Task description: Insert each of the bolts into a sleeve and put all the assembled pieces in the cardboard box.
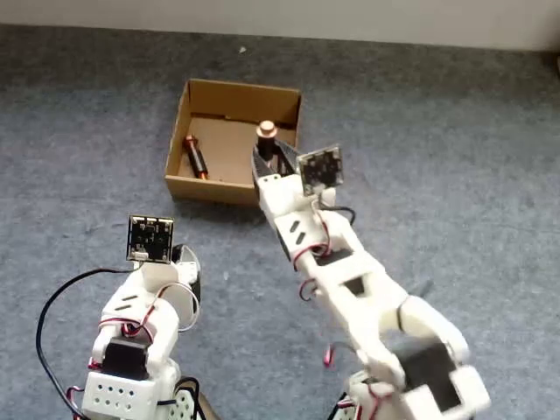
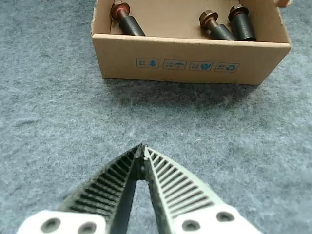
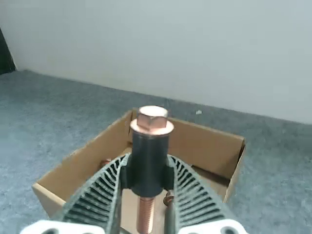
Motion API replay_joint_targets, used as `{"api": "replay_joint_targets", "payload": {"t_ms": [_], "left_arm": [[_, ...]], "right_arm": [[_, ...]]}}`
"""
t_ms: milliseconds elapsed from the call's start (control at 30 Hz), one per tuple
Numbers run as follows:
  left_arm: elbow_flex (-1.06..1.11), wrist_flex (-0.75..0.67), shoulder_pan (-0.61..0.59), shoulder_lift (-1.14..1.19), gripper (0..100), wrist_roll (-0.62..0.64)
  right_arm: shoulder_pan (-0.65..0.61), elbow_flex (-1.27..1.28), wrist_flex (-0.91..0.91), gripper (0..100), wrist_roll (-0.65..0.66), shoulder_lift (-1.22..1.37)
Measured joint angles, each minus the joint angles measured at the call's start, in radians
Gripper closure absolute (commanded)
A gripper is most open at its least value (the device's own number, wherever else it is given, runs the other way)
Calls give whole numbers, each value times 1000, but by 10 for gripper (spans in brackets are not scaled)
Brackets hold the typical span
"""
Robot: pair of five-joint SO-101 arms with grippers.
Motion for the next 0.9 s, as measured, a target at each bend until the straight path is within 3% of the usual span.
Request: {"api": "replay_joint_targets", "payload": {"t_ms": [133, 233, 333, 767, 900], "left_arm": [[0, 0, 0, 0, 993, 0], [0, 0, 0, 0, 993, 0], [0, 0, 0, 0, 993, 0], [0, 0, 0, 0, 993, 0], [0, 0, 0, 0, 993, 0]], "right_arm": [[-2, -117, -51, 979, 0, 273], [-2, -150, -52, 905, 0, 358], [-2, -164, -54, 865, 0, 368], [35, -170, -69, 865, 0, 367], [35, -141, -74, 914, 0, 367]]}}
